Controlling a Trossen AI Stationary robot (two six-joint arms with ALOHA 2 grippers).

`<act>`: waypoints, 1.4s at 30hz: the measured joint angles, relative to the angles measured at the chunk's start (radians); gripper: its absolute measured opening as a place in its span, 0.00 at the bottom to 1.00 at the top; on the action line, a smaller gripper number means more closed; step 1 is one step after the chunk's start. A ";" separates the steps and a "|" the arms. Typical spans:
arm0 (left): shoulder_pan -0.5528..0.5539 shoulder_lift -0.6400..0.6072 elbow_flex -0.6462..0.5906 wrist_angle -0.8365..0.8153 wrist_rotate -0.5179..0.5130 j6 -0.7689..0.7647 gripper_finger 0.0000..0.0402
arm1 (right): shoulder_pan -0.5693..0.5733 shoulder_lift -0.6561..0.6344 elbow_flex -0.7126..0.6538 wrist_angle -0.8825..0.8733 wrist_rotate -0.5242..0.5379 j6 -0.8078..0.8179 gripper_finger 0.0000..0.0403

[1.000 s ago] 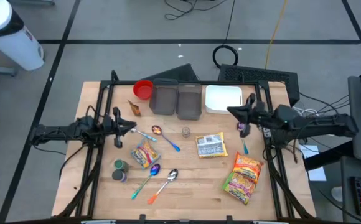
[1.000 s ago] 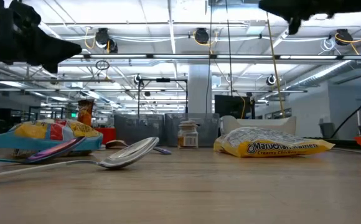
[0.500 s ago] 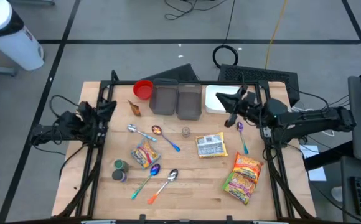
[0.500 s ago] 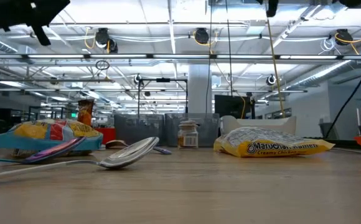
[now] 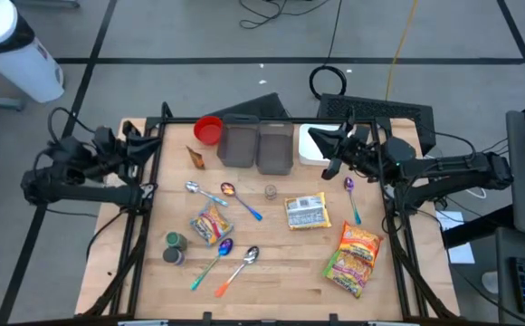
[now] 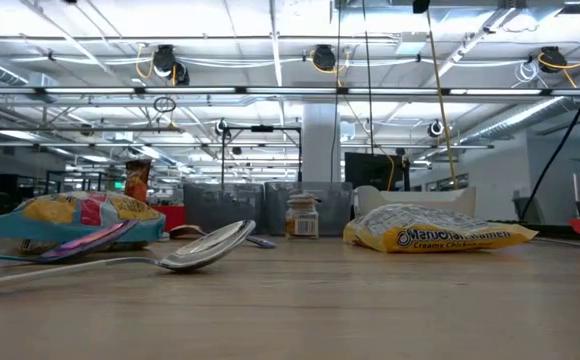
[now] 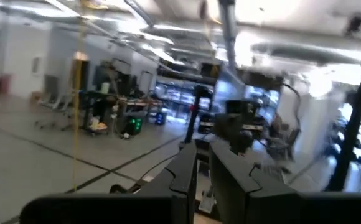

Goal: Pick & Place Food Item
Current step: Put the orange seasoning pack into the white bin

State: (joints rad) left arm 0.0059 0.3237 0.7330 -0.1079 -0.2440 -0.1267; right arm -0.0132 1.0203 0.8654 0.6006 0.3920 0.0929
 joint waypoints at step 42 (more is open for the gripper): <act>0.000 0.286 0.105 0.439 0.099 -0.067 0.13 | 0.001 0.000 0.000 -0.007 -0.001 0.000 0.00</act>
State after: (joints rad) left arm 0.0059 0.6097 0.8383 0.3310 -0.1450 -0.1936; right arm -0.0124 1.0199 0.8650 0.5941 0.3908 0.0929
